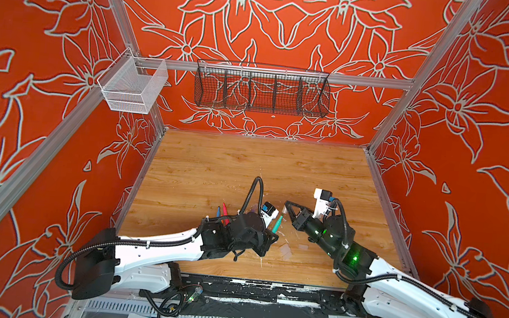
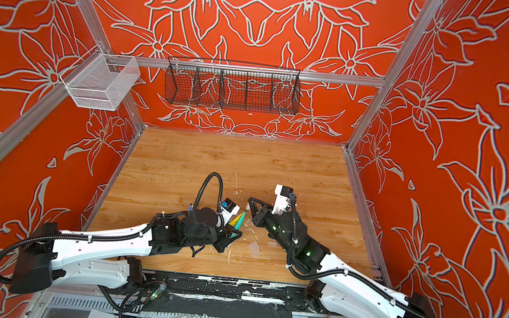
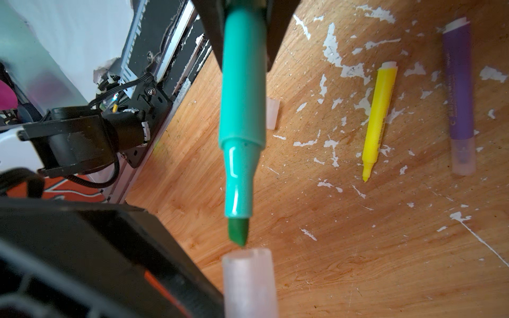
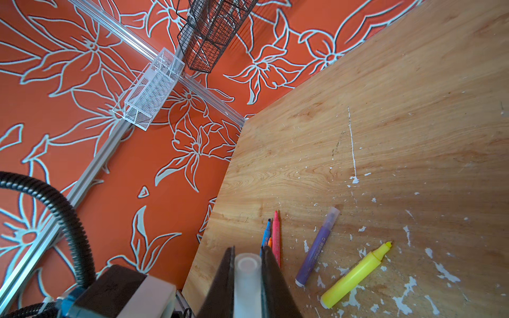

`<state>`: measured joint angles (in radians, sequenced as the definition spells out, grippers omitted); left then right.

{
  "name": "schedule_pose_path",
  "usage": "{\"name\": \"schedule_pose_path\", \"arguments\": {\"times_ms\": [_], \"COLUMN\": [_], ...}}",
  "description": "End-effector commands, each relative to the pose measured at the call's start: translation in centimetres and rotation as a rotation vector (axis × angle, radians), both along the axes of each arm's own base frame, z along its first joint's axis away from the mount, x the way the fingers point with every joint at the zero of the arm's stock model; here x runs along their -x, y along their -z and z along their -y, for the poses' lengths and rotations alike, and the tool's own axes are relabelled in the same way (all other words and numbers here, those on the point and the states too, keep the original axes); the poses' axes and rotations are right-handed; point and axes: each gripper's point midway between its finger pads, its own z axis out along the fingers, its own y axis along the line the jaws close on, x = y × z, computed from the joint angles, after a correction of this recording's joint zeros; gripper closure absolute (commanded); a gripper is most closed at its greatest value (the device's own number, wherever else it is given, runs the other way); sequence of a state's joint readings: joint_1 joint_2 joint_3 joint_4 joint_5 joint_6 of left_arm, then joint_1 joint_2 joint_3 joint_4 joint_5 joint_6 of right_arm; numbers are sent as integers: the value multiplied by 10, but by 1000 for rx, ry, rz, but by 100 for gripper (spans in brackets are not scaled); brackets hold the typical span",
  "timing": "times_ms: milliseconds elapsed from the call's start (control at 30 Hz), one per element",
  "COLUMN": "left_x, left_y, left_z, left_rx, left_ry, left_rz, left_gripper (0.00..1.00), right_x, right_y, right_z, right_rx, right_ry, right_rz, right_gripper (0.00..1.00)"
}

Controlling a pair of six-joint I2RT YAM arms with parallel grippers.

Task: Insert the pens into the pen caps
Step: 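Lift the pen cap with the right gripper toward the green highlighter tip, then lower the held cap onto the green highlighter's tip with the right gripper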

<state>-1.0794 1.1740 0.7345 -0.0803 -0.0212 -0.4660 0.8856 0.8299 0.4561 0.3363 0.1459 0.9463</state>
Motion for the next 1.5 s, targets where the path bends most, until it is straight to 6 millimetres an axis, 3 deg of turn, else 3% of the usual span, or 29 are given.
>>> {"name": "schedule_pose_path", "arguments": {"times_ms": [0, 333, 833, 1133, 1467], "left_x": [2, -6, -10, -5, -9], "left_y": [2, -1, -16, -6, -13], "left_z": [1, 1, 2, 2, 1], "left_rx": [11, -3, 9, -2, -2], "left_ry": [4, -28, -31, -12, -22], "left_rz": [-2, 23, 57, 31, 62], "left_gripper": [100, 100, 100, 100, 100], "right_x": [-1, 6, 6, 2, 5], "right_y": [-15, -13, 6, -14, 4], "right_z": [-1, -8, -11, 2, -20], "right_rx": [-26, -53, -16, 16, 1], "right_ry": [5, -38, -29, 29, -47], "right_rz": [34, 16, -13, 66, 11], "right_gripper": [93, 94, 94, 94, 96]}}
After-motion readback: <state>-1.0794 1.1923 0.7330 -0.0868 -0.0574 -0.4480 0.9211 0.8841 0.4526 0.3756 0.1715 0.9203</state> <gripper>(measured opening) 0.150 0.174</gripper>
